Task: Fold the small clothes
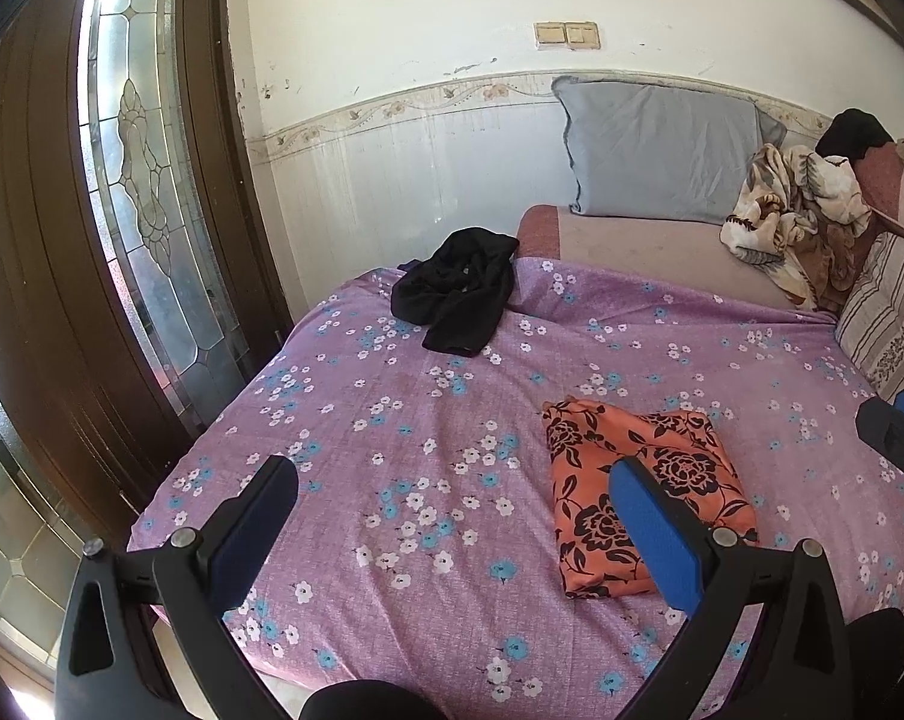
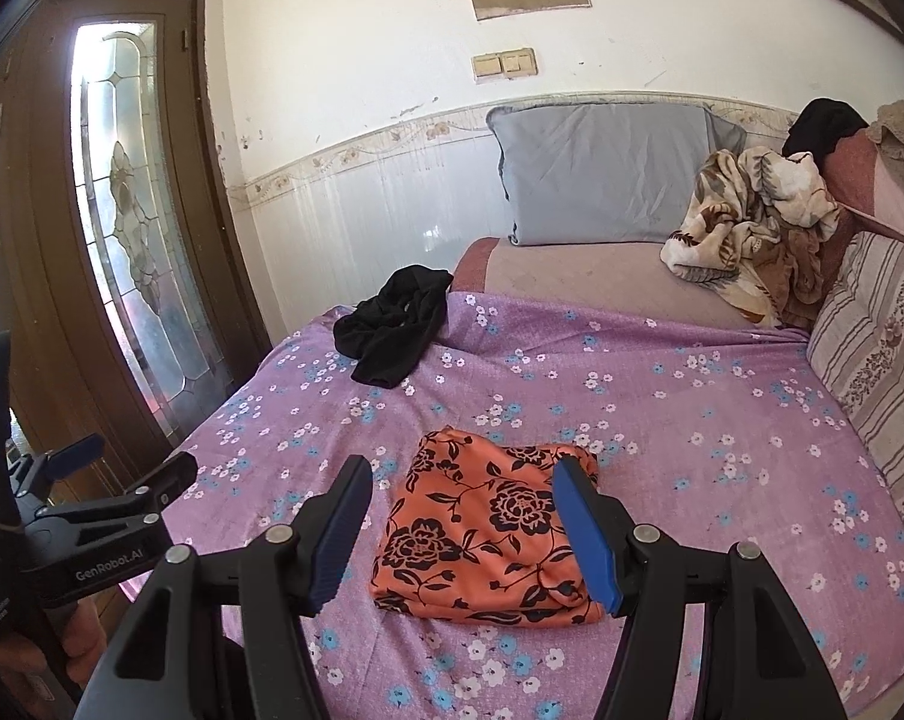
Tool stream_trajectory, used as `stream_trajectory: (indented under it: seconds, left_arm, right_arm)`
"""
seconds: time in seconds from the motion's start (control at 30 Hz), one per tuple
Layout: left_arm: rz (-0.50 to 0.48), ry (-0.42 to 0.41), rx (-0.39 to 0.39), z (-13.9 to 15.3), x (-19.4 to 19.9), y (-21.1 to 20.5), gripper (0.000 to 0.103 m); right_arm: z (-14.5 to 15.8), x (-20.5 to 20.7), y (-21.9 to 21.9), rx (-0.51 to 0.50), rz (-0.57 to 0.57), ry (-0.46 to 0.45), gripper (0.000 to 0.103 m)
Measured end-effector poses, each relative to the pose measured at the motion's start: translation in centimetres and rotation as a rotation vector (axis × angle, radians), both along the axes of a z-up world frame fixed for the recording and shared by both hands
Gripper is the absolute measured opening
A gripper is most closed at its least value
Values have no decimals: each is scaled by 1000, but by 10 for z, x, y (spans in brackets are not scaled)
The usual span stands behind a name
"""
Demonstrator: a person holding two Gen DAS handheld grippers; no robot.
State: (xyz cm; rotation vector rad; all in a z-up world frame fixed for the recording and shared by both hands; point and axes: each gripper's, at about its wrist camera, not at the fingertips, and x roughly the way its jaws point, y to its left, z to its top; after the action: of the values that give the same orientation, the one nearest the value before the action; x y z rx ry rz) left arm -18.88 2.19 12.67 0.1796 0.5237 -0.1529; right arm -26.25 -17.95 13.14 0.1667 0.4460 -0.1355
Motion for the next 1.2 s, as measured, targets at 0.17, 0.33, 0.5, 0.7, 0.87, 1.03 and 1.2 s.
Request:
stream_trajectory:
  seconds: [0.17,0.33,0.5,0.7,0.87,1.03,1.2]
  left_arm:
    - [4,2,-3,-2,0,7,103]
    - [0,14,-10,-5,-1,9,103]
    - [-4,15,-5,-6,-4,8,103]
    - [-6,25,-2,-11,-6,8,103]
    - [-1,39,2,-16,-4,8,103]
    - [-4,56,0,-22,-2,8,103]
    - [-26,65,-3,-27,1,4,103]
  right_arm:
    - [-8,0,7,-8,2,26,67]
    - [-18,-2,6,-7,-1,60,67]
    - [-22,-9,4,-7,-9,73,67]
    - [-26,-13,3,-9,-9,86,67]
    - [-29,-14,4,-11,-1,93,67]
    - [-32,-12,2,-7,5,97,67]
    - [-35,-8,0,-3,7,103,67]
